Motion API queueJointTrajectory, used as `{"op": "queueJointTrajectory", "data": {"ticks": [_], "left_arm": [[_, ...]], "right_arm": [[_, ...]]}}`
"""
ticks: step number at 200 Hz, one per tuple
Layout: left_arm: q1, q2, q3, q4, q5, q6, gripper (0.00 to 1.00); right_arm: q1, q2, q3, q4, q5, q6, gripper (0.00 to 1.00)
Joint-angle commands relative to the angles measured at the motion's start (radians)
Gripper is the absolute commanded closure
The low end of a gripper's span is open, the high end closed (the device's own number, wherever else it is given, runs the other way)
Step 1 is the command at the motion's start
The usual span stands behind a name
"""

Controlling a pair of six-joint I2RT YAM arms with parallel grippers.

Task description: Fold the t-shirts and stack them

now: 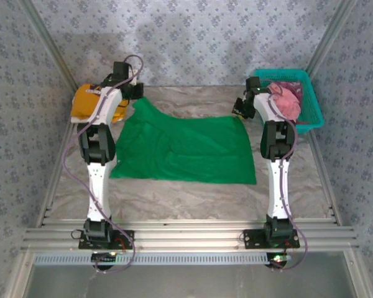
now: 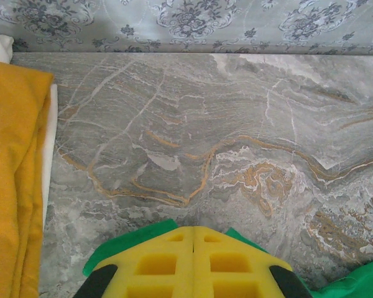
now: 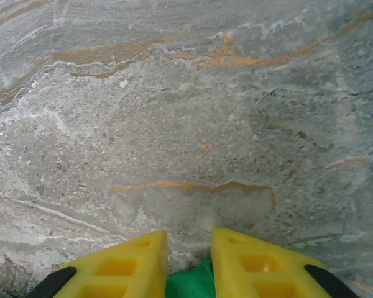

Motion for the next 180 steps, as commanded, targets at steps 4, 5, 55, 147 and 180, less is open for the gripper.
{"op": "queueJointTrajectory", "data": {"ticks": [4, 5, 55, 147, 180], "left_arm": [[0.005, -0.050, 0.000, 0.005, 0.014, 0.007, 1.00], [0.005, -0.051, 0.001, 0.006, 0.014, 0.007, 1.00], [0.006, -0.053, 0.002, 0.001, 0.011, 0.006, 1.00], [0.010, 0.011, 0.263, -0.141, 0.025, 0.040, 1.00], [0.013, 0.003, 0.258, -0.162, 0.013, 0.063, 1.00]], "right_arm": [[0.010, -0.022, -0.047, -0.014, -0.052, 0.004, 0.83], [0.010, -0.024, -0.050, -0.011, -0.053, 0.004, 0.84], [-0.002, -0.073, -0.093, 0.023, -0.037, 0.004, 1.00], [-0.023, -0.261, -0.244, 0.230, -0.039, 0.030, 1.00], [-0.039, -0.262, -0.272, 0.247, -0.043, 0.032, 1.00]]}}
